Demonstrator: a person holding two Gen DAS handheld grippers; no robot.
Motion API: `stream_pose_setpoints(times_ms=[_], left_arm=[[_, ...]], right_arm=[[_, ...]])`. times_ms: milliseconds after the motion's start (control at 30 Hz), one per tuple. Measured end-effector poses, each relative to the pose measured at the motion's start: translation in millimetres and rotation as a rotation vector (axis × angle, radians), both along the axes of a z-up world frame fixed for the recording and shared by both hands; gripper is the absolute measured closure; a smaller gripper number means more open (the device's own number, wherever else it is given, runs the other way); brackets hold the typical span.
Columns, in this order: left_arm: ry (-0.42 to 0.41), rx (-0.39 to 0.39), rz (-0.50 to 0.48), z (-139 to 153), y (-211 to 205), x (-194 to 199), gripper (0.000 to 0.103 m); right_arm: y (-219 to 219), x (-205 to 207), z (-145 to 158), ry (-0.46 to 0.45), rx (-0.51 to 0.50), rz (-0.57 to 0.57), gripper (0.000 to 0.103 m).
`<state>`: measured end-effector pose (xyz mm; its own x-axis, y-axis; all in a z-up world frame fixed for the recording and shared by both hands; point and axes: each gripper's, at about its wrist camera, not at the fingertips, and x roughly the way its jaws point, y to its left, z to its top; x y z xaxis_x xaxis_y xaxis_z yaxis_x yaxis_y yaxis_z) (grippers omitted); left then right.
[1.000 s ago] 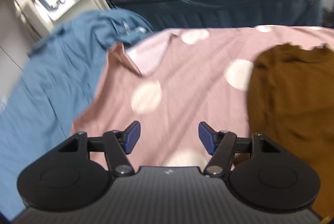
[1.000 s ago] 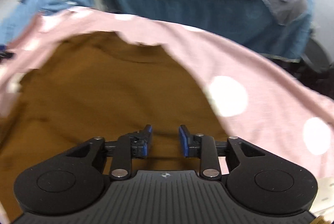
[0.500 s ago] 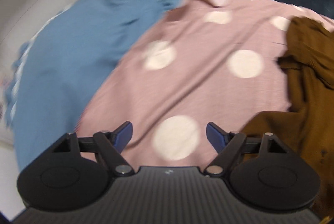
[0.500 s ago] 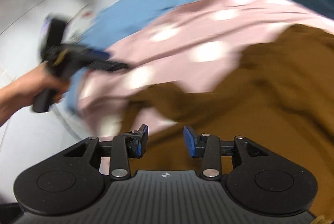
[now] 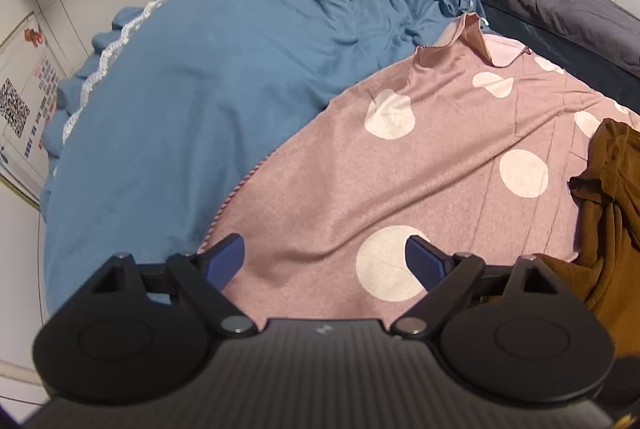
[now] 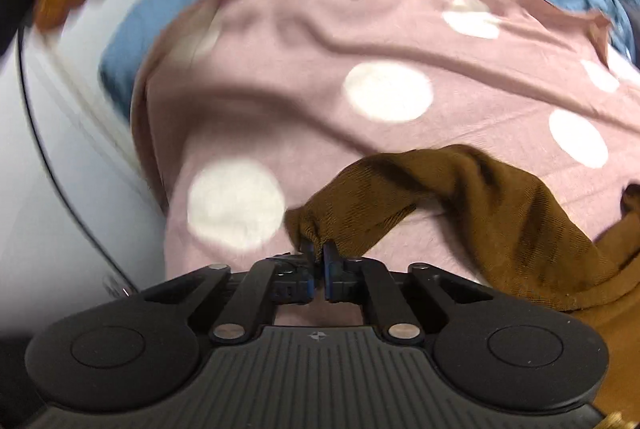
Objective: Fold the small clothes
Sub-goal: 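Grasp the other sleeve cuff with the right gripper and lift it, then fold the held sleeve across the sweater body and open the right gripper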
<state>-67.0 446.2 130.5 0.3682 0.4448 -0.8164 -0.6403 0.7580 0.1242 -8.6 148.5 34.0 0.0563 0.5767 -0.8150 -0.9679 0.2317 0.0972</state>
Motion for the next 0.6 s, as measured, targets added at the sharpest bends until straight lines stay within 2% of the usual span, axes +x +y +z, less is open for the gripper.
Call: stream_pose_setpoints(times_ms=[67, 167, 233, 333, 433, 533, 600], left_arm=[[0.005, 0.021, 0.003, 0.6, -1.1, -6.2, 0.012], [0.031, 0.005, 0.039, -5.0, 3.0, -18.1, 0.012], [0.025, -0.034, 0.048, -7.5, 2.4, -26.4, 0.014], [-0.008, -0.108, 0.001, -6.4, -10.3, -30.5, 0.021], [-0.091, -0.178, -0.148, 2.4, -42.1, -19.1, 0.027], [-0.219, -0.241, -0.374, 5.8, -85.9, 6.9, 0.026], [-0.256, -0.275, -0.513, 0.0, -115.5, 38.1, 0.021]], right_arm=[[2.6, 10.8, 17.1, 0.005, 0.056, -0.005, 0.096], [7.5, 51.5, 60.6, 0.171, 0.179, -0.113, 0.096], [14.7, 86.3, 101.6, 0.3, 0.304, -0.18, 0.096], [25.2, 136.8, 175.0, 0.397, 0.493, -0.211, 0.096], [26.5, 181.2, 243.1, 0.415, 0.614, -0.205, 0.096], [14.4, 219.4, 285.4, 0.489, 0.711, -0.188, 0.096], [10.6, 238.6, 304.4, 0.505, 0.721, -0.193, 0.096]])
